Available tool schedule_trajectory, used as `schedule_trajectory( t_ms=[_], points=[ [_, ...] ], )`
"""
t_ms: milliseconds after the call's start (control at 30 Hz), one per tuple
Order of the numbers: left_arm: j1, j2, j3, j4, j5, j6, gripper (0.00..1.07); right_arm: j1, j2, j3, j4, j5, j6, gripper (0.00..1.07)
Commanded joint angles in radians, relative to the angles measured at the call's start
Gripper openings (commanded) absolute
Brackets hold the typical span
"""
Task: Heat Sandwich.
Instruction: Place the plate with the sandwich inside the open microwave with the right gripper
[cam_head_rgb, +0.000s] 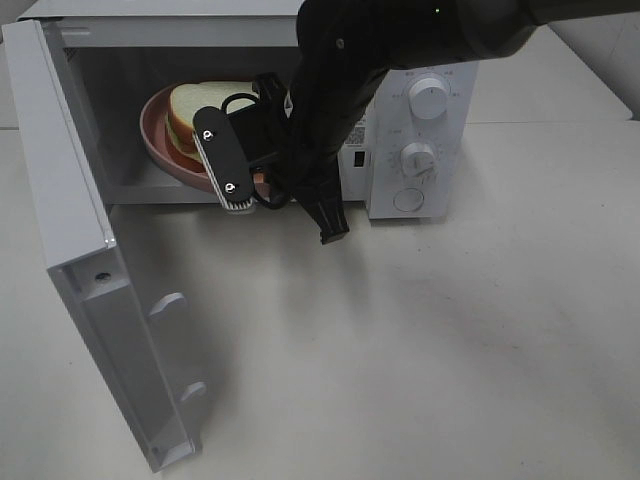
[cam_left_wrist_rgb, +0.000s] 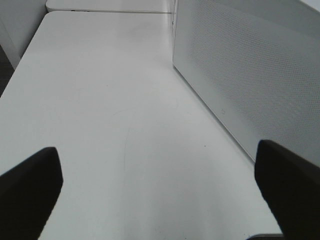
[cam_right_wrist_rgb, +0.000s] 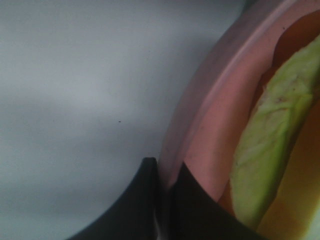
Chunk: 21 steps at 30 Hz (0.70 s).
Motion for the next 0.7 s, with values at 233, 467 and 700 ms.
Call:
schedule_trajectory(
  t_ms=[233,467,700],
  points=[
    [-0.005,-0.02,0.0,-0.001,-0.001,-0.005,1.0,-0.01,0.092,-0.165,-0.061,0.036,0.081,0.0],
    [-0.005,-0.02,0.0,-0.001,-0.001,-0.005,1.0,-0.01,0.174,-0.289,-0.067,0.081,0.122,0.0],
    [-0.005,-0.02,0.0,-0.001,-0.001,-0.005,1.0,-0.01,0.238,-0.37,-0.067,0.091,0.137,0.0]
  ],
)
